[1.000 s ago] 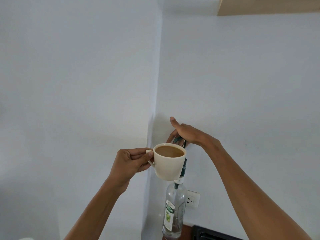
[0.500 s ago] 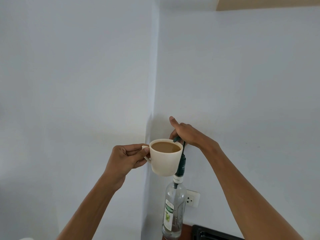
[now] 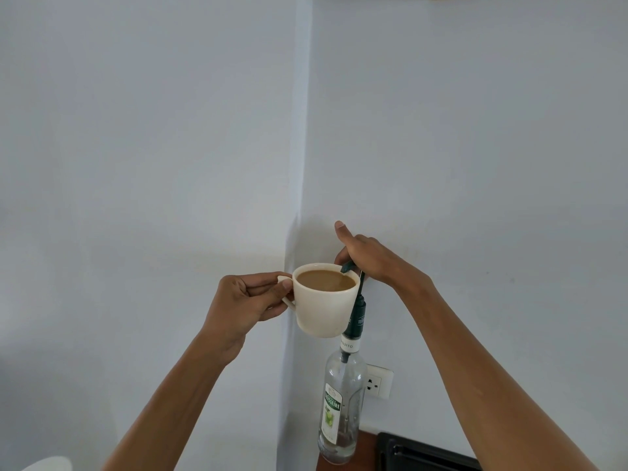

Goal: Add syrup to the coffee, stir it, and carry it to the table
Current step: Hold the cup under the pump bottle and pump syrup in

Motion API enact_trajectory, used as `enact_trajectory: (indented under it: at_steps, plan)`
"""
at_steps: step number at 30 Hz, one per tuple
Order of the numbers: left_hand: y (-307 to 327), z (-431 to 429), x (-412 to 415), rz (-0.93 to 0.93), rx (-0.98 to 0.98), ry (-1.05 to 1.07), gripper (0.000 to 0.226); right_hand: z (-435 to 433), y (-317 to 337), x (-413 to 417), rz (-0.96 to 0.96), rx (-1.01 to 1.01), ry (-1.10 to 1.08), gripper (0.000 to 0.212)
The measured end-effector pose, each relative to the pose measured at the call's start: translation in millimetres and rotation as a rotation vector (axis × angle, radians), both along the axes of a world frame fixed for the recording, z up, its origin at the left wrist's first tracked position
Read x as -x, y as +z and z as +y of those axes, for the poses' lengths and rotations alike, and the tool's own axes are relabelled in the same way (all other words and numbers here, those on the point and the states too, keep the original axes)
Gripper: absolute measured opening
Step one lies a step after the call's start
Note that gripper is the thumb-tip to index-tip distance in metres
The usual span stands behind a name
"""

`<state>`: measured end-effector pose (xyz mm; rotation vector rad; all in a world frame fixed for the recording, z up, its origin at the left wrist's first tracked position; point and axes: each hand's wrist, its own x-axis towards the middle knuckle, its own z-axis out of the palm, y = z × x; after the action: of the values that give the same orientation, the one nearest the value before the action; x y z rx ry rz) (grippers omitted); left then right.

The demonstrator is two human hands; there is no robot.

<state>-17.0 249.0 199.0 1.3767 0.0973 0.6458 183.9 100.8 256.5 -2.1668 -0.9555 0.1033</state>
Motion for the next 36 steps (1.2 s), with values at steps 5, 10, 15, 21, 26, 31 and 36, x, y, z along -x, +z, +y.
enact_trajectory:
  at_steps: [5, 10, 15, 21, 26, 31, 36]
  plan:
    - [-3.8, -1.1, 0.2, 0.009, 0.000, -0.002, 0.015, 1.9, -8.3, 1.4, 0.006, 0.000, 0.003, 0.099]
    - [-7.7, -3.5, 0.2, 0.002, 0.016, -0.025, 0.014, 3.1, -8.3, 1.7, 0.012, 0.028, 0.019, 0.106]
    - [-9.5, -5.8, -0.5, -0.006, 0.001, -0.046, 0.021, 1.7, -5.5, 5.2, 0.003, 0.061, 0.026, 0.100]
    - [-17.2, -8.0, 0.1, 0.004, -0.007, -0.047, 0.031, 0.7, 2.9, 10.0, -0.068, -0.009, 0.017, 0.103]
    - [-21.5, -9.3, 4.4, 0.001, -0.001, -0.049, 0.030, -2.1, 11.5, 9.5, -0.039, -0.015, 0.038, 0.102]
    - [-23.1, -11.7, 8.9, -0.010, 0.001, -0.047, 0.030, -9.0, 16.5, 13.1, 0.009, -0.164, 0.061, 0.095]
    - [-27.5, -17.7, 12.0, -0.006, 0.020, -0.039, 0.018, -40.7, 22.8, 19.9, -0.133, -0.321, -0.051, 0.069]
